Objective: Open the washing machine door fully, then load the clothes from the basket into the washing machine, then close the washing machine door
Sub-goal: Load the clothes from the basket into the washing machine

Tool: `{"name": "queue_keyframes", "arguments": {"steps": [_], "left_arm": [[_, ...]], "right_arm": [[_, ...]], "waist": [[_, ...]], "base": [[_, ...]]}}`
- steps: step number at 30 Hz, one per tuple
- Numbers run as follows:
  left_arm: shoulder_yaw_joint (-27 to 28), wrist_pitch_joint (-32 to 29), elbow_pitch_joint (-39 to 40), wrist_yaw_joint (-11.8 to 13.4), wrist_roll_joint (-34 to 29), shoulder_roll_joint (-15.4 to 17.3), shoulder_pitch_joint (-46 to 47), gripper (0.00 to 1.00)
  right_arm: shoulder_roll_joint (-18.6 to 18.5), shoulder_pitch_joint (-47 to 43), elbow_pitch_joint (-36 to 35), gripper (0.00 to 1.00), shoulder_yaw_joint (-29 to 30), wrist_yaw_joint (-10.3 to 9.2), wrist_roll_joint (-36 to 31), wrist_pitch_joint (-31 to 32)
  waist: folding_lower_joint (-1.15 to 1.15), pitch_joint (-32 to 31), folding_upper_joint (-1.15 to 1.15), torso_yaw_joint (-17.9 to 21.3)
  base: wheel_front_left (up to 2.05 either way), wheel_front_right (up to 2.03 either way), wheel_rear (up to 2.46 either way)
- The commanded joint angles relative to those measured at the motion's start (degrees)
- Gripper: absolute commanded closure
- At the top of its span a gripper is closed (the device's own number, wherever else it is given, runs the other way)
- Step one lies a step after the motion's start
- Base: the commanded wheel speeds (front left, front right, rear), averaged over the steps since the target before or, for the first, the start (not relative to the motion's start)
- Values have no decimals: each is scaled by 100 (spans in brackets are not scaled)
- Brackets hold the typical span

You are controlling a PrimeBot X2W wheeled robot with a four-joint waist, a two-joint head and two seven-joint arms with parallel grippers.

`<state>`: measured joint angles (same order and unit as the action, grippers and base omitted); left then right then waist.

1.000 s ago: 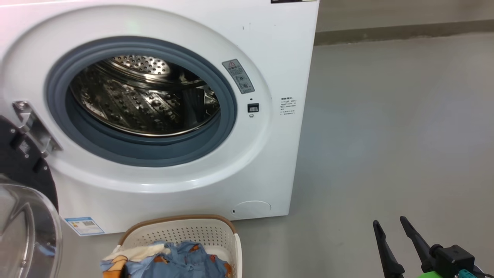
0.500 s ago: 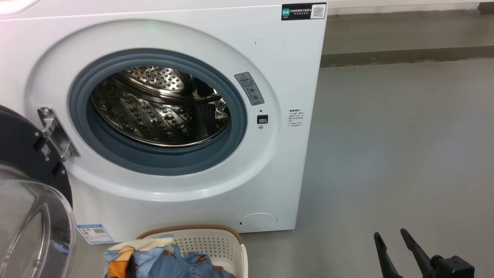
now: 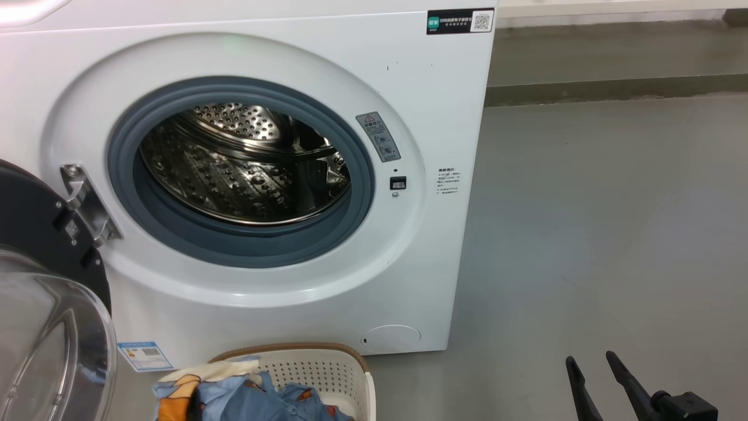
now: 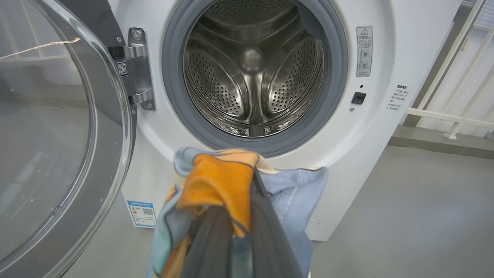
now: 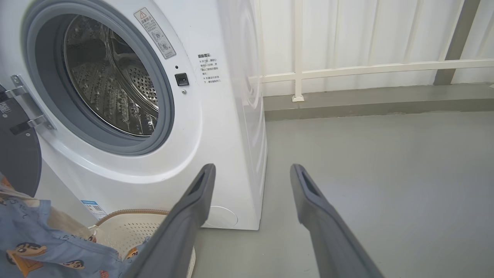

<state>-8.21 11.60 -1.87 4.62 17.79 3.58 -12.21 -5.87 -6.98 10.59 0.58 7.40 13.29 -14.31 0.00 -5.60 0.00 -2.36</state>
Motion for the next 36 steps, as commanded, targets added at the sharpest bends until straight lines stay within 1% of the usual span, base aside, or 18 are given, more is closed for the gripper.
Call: {"name": "queue_keyframes", "arguments": {"steps": [1,8,10,14,19,23,24,27,31,36], "left_arm": [[167,30,202,48,8,37,147,100],[138,-3,238,69,22,57,207,100],[163,-31,217,116,24,60,249,100],[190,-31,87,126,42,84,469,100],[241,39,-218,98,104,101,1009,100],[284,114,-612,100,93,132,1561,100],[284,114,-612,100,93,132,1561,100],[350,173,-947,81,114,159,1992,100],[394,242,-1332,147,-75,317,2531,100],[650,293,-1806,163,-55,552,3264,100]], "right_arm": [[-73,107,-127,0,-129,9,26,-69],[-49,150,-131,0,-155,9,16,-69],[-38,172,-138,0,-179,9,14,-69],[-20,213,-152,0,-196,9,21,-69],[18,318,-174,0,-207,9,22,-69],[79,403,-192,0,-218,9,22,-69],[79,403,-192,0,-218,9,22,-69],[133,457,-200,0,-236,9,22,-69],[197,533,-221,0,-240,9,31,-69],[265,746,-293,0,-231,9,47,-69]], "waist": [[0,3,0,5],[0,61,0,57],[0,95,0,109],[0,168,0,237],[0,314,0,477],[0,460,0,723],[0,460,0,723],[0,577,0,924],[0,803,0,1207],[0,1303,0,1535]], "base": [[0,0,0],[0,0,0],[0,0,0],[0,0,0],[0,0,0],[0,0,0],[0,0,0],[0,0,0],[0,0,0],[0,0,0]]}}
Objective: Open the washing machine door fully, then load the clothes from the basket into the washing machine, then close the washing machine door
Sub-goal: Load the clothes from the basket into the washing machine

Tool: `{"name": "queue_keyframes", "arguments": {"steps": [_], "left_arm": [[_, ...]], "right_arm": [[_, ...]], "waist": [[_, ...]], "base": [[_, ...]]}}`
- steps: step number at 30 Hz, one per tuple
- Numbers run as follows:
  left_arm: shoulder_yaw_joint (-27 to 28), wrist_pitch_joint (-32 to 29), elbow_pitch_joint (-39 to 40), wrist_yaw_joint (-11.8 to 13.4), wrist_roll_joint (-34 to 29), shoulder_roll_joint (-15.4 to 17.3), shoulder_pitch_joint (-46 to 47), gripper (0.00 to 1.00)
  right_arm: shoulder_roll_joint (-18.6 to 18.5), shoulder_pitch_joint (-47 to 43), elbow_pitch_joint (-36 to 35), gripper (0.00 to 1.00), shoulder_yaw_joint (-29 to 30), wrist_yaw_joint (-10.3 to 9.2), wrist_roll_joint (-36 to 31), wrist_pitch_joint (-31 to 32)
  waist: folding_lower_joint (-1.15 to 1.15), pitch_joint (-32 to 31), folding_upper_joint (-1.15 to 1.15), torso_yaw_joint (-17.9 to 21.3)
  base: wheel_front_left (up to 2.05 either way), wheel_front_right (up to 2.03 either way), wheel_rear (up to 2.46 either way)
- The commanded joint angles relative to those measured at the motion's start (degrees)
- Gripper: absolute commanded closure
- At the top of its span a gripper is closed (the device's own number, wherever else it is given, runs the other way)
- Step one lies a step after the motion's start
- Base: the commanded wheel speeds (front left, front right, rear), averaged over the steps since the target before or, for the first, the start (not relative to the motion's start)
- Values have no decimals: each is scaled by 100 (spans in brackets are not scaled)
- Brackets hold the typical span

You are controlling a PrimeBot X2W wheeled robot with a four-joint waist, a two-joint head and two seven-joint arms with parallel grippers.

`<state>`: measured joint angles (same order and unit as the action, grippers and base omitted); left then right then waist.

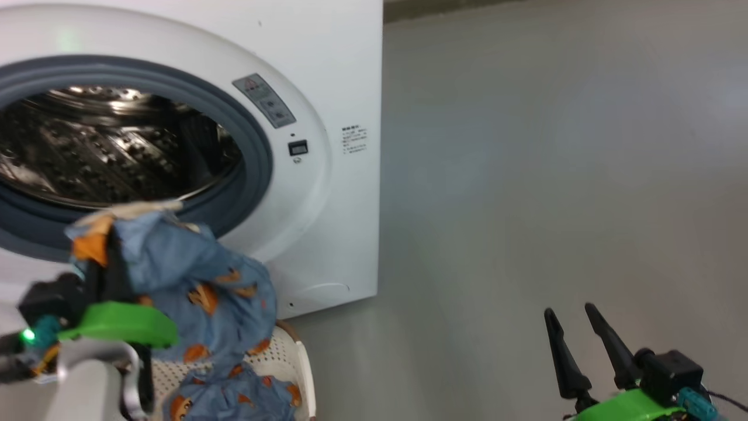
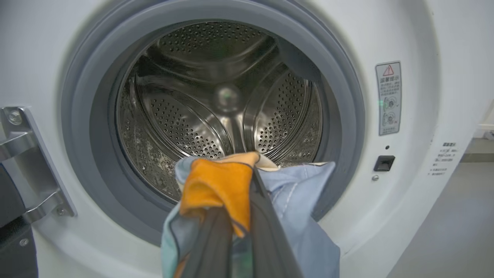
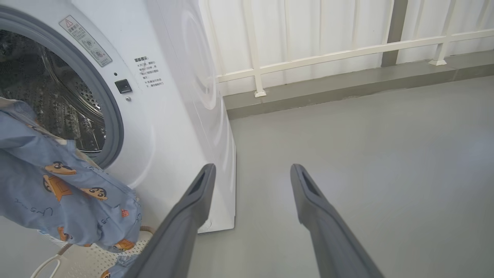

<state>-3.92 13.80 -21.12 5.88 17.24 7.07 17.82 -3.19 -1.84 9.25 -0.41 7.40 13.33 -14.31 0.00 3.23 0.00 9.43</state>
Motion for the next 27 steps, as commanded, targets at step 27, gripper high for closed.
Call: {"name": "queue_keyframes", "arguments": {"steps": [27], "left_arm": [[676,118,-2354,-74,-468,1539,3722,100]], "right_arm": [[31,1266,-304,0,-965,9,543,-69]], "waist": [[0,2465,0,1285]], "base": [[0,0,0]]}}
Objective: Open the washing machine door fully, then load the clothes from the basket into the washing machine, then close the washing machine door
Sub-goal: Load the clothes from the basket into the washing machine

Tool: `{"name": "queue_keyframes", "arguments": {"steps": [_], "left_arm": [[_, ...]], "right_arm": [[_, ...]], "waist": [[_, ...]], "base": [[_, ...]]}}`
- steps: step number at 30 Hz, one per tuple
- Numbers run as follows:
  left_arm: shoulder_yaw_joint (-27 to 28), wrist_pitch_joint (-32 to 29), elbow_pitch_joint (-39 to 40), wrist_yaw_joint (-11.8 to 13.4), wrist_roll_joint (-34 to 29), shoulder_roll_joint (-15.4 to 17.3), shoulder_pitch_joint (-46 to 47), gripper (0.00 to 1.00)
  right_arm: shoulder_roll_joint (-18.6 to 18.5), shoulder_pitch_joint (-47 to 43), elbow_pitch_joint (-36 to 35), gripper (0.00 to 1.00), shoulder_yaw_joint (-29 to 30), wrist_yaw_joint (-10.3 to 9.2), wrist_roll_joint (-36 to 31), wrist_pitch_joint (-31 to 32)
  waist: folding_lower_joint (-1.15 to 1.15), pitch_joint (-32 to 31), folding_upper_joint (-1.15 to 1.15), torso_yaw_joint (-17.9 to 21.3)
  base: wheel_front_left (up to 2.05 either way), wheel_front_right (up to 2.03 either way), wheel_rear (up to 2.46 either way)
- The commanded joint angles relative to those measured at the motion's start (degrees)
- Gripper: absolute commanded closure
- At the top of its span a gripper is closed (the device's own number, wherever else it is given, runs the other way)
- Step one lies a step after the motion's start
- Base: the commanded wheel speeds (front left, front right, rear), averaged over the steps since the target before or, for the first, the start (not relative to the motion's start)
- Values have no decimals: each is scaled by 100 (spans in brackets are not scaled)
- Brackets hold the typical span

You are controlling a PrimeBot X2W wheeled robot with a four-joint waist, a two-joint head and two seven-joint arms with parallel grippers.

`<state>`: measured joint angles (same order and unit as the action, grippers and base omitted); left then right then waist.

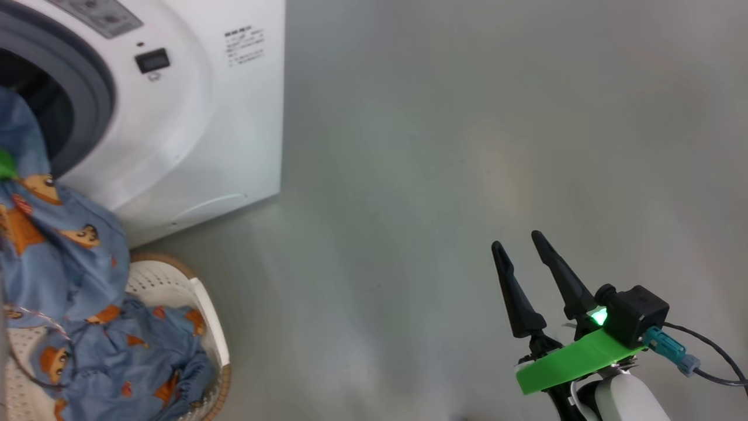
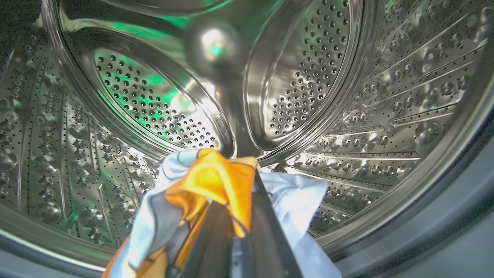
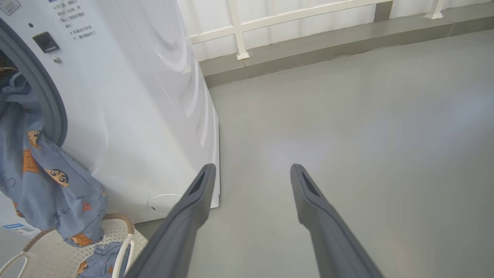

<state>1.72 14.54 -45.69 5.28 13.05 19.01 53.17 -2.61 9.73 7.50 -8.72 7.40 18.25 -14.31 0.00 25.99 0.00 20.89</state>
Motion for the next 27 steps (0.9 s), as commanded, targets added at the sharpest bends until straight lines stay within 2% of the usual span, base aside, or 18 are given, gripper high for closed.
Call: {"name": "queue_keyframes", "arguments": {"steps": [1,18,27], "left_arm": [[98,45,55,-8,-94,388,298,100],[34,45,-301,16,-475,908,1930,100],[-129,46,-886,4,-603,959,2349,100]], "right_arm": [[-27,124,-138,0,-170,9,50,-69],[-27,308,-296,0,-477,9,-201,-69],[-27,258,-351,0,-399,9,-252,-69]], "waist": [[0,237,0,150],[0,971,0,331],[0,1174,0,307]], "base": [[0,0,0],[0,0,0],[0,0,0]]}}
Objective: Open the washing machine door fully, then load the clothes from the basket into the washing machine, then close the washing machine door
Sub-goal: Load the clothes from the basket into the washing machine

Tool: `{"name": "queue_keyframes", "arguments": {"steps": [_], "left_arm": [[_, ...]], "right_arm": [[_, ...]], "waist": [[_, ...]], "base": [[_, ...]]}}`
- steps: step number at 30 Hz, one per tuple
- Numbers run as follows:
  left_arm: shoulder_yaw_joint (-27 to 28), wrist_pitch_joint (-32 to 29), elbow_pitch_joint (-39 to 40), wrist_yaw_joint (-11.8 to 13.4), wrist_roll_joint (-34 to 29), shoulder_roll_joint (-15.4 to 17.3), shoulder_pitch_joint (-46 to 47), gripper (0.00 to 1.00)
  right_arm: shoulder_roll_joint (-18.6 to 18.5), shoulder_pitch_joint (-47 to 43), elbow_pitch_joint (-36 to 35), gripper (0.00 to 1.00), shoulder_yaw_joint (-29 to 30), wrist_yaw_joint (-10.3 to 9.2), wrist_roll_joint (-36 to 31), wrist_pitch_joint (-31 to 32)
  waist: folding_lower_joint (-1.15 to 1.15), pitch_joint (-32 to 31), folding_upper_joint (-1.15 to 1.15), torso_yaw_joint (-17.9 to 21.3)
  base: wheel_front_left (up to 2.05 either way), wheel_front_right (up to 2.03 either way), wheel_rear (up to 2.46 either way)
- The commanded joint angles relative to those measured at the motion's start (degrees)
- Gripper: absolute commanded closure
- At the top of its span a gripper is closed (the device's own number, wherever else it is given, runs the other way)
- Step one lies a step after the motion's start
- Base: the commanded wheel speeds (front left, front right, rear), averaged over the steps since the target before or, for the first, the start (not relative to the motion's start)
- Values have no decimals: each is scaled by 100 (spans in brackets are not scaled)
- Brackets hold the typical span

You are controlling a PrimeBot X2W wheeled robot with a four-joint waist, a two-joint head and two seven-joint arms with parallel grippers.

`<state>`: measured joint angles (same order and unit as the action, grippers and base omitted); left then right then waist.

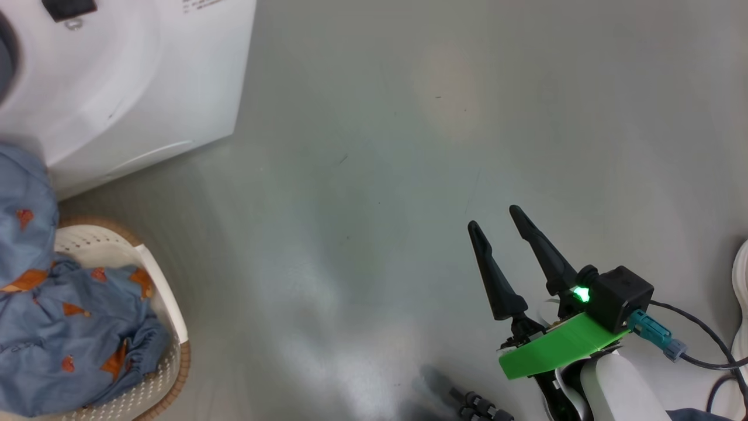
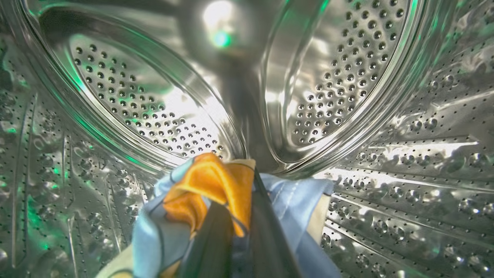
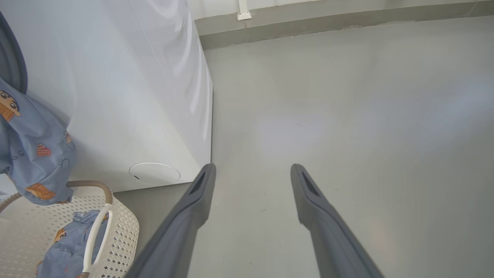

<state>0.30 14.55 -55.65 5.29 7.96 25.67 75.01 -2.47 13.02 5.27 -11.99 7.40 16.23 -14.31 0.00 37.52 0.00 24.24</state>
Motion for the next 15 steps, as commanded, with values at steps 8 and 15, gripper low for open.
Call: {"name": "queue_keyframes", "arguments": {"steps": [8,15], "left_arm": [[-70,44,-62,132,-92,8,101,0],[-75,45,-31,198,1,-348,-116,0]], "right_arm": [[-41,-6,-101,0,-21,9,13,-69],[-41,98,-72,0,101,9,-81,-69]], "waist": [[0,-128,0,-230],[0,-313,0,-488]], "base": [[0,0,0],[0,0,0]]}}
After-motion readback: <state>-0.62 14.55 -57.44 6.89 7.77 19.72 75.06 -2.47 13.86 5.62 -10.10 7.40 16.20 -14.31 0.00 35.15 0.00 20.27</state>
